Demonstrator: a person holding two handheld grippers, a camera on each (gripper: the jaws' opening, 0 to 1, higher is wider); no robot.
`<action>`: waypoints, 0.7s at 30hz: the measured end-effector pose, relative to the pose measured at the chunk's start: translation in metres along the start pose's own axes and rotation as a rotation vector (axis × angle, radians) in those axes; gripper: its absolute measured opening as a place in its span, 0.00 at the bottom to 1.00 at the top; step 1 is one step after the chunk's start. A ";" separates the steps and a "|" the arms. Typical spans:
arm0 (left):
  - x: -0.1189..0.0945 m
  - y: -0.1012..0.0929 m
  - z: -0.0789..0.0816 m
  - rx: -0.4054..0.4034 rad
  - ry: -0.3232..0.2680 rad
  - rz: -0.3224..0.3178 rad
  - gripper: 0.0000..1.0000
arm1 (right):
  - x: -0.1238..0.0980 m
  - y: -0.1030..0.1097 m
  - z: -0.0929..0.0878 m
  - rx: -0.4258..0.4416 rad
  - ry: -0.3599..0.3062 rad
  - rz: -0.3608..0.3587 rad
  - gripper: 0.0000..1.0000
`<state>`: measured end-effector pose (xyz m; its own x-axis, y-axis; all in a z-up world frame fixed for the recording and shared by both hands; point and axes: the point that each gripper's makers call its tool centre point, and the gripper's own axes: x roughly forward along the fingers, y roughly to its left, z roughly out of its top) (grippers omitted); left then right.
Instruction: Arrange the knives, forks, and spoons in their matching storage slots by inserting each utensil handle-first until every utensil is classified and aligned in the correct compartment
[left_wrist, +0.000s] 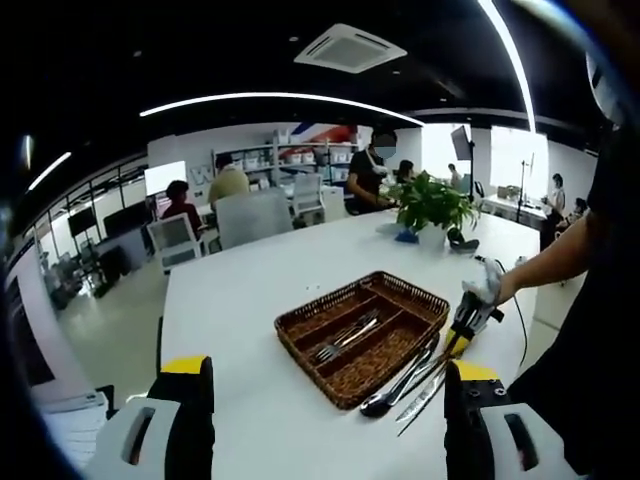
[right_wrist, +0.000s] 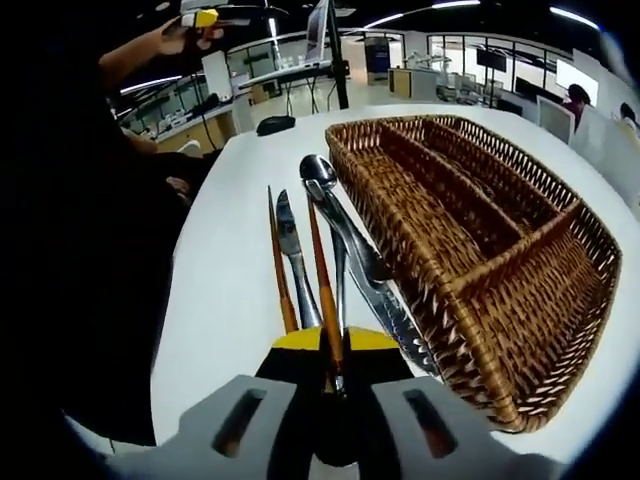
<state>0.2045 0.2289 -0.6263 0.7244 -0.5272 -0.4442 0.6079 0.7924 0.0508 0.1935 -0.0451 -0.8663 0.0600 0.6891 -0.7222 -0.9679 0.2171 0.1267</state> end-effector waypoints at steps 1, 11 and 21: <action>0.000 0.001 0.001 0.000 -0.002 0.001 1.00 | 0.000 0.005 0.000 -0.009 0.012 0.018 0.02; 0.002 0.003 0.003 -0.007 -0.013 -0.002 1.00 | -0.012 0.022 0.005 -0.021 0.044 0.074 0.01; 0.009 0.000 0.006 -0.007 -0.024 -0.012 1.00 | -0.031 0.030 0.028 0.015 -0.025 0.070 0.00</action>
<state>0.2127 0.2226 -0.6248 0.7246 -0.5437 -0.4234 0.6144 0.7880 0.0395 0.1698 -0.0407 -0.8208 -0.0016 0.7198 -0.6942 -0.9661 0.1781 0.1869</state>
